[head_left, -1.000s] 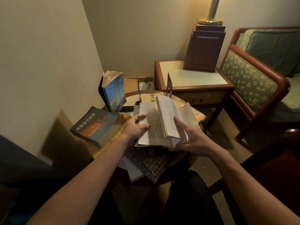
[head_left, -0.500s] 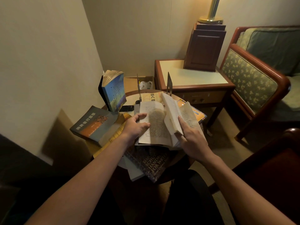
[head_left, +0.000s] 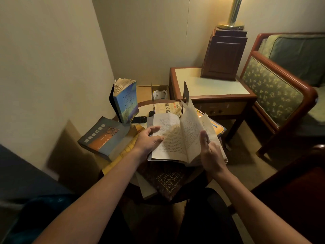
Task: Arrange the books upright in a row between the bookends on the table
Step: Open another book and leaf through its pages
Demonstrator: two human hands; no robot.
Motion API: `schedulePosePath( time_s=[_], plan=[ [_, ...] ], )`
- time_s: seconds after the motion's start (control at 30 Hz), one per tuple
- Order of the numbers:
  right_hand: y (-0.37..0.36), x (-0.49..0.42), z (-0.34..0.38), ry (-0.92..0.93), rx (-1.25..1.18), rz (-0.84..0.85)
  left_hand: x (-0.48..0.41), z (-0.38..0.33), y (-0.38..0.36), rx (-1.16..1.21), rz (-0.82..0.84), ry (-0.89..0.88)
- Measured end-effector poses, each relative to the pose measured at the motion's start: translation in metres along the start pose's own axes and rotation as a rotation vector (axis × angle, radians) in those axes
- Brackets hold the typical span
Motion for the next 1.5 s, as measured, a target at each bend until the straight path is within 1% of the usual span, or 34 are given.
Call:
schedulePosePath(
  time_s=[0.07, 0.17, 0.23, 0.33, 0.4, 0.5, 0.57, 0.63, 0.7, 0.83, 0.9, 1.0, 1.13, 1.2, 1.27, 1.3, 1.37, 1.4, 1.43, 1.47, 1.5],
  plan=[
    [-0.003, -0.001, 0.001, 0.052, 0.057, 0.053, 0.0, 0.0, 0.0, 0.012, -0.007, 0.0],
    [-0.012, -0.003, -0.003, 0.103, 0.265, 0.185, -0.001, 0.001, -0.001, 0.022, 0.003, 0.003],
    [-0.016, -0.004, -0.003, 0.135, 0.397, 0.233, -0.002, 0.0, -0.002, 0.037, -0.015, 0.003],
    [-0.021, -0.005, -0.002, 0.171, 0.505, 0.286, -0.002, -0.002, -0.003, 0.073, -0.039, 0.021],
    [-0.023, -0.006, -0.002, 0.209, 0.616, 0.307, 0.001, -0.005, -0.005, 0.079, -0.015, 0.032],
    [-0.029, -0.005, 0.0, 0.301, 0.888, 0.352, 0.002, -0.007, -0.007, 0.106, 0.029, 0.046],
    [-0.037, -0.004, 0.008, 0.369, 1.016, 0.384, 0.005, -0.007, -0.009, 0.105, 0.065, 0.039],
    [-0.046, -0.006, 0.015, 0.398, 1.045, 0.42, 0.005, -0.006, -0.009, 0.114, 0.068, 0.023],
    [-0.053, -0.011, 0.018, 0.406, 1.013, 0.447, 0.005, -0.003, -0.005, 0.12, 0.039, 0.019],
    [-0.062, -0.022, 0.02, 0.427, 0.999, 0.513, 0.002, 0.009, 0.004, -0.068, 0.015, -0.046],
    [-0.065, -0.029, 0.02, 0.408, 1.005, 0.548, 0.004, 0.014, 0.005, -0.076, 0.043, -0.058],
    [-0.063, -0.041, 0.015, 0.339, 0.97, 0.542, 0.01, 0.026, 0.007, -0.026, 0.087, -0.02],
    [-0.064, -0.048, -0.002, 0.274, 0.996, 0.568, 0.02, 0.045, 0.016, -0.015, 0.095, 0.022],
    [-0.067, -0.046, -0.006, 0.275, 1.025, 0.576, 0.026, 0.047, 0.019, -0.103, 0.048, 0.012],
    [-0.068, -0.044, -0.008, 0.27, 1.037, 0.575, 0.031, 0.048, 0.023, -0.223, -0.063, -0.017],
    [-0.067, -0.044, -0.01, 0.264, 1.041, 0.578, 0.032, 0.048, 0.025, -0.319, -0.136, -0.034],
    [-0.064, -0.045, -0.013, 0.254, 1.046, 0.582, 0.032, 0.05, 0.021, -0.6, -0.273, -0.067],
    [-0.062, -0.045, -0.015, 0.251, 1.043, 0.578, 0.033, 0.047, 0.014, -0.741, -0.317, -0.113],
    [-0.061, -0.045, -0.016, 0.25, 1.037, 0.572, 0.033, 0.043, 0.004, -0.871, -0.339, -0.197],
    [-0.061, -0.045, -0.017, 0.252, 1.033, 0.564, 0.033, 0.038, -0.009, -0.973, -0.33, -0.306],
    [-0.061, -0.045, -0.018, 0.255, 1.031, 0.553, 0.031, 0.035, -0.022, -1.043, -0.281, -0.394]
  ],
)
Point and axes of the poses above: each hand's wrist, its own x-axis away from the middle knuckle, its own y-axis out of the back of the hand, z = x × y, the point moved 6 cm from there along -x, towards the middle knuckle, and after that the axes turned 7 degrees about y, right-handed, at the moved point
